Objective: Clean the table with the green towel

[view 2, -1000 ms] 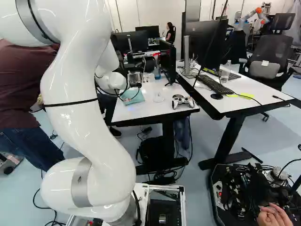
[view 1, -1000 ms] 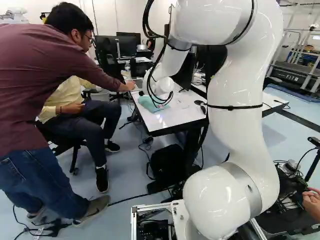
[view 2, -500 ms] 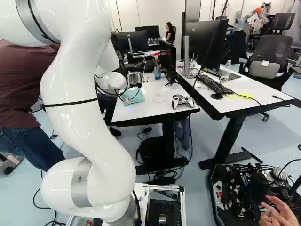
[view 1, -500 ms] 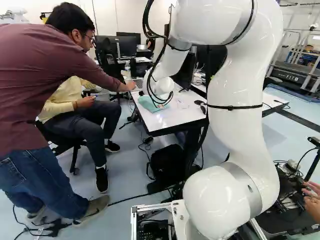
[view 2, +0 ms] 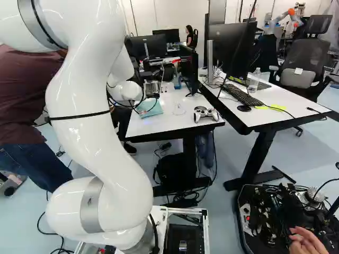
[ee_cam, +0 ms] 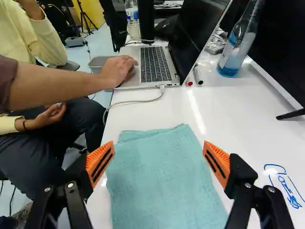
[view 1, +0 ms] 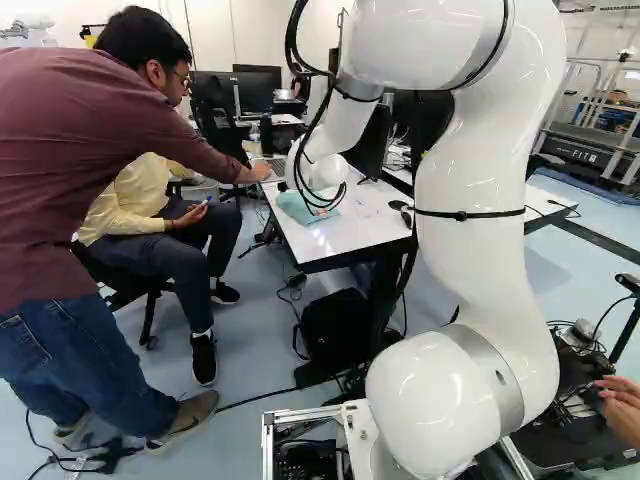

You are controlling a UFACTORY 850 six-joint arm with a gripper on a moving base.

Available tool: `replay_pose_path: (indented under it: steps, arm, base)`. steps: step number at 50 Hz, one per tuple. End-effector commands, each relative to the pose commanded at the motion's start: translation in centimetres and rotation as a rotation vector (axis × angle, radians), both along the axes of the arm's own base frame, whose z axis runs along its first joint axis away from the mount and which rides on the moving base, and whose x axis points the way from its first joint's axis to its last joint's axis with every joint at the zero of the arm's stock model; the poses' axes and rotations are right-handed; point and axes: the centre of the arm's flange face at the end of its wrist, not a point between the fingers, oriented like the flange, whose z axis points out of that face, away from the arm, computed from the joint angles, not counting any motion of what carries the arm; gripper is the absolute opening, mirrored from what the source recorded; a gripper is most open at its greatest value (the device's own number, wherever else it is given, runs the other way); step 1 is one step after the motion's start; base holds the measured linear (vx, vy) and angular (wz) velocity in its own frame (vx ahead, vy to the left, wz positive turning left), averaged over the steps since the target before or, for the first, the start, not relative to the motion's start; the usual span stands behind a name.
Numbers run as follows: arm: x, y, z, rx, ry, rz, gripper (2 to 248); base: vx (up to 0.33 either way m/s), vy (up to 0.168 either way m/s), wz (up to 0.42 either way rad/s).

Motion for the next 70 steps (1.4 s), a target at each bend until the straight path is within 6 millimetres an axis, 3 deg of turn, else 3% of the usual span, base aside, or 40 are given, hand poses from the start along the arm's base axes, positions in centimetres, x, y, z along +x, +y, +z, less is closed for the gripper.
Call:
replay_pose_path:
  steps: [70]
  arm:
    - [0.00,0.00,0.00,0.000,0.000,0.000,247]
  base:
    - [0.000,0.000,0.000]
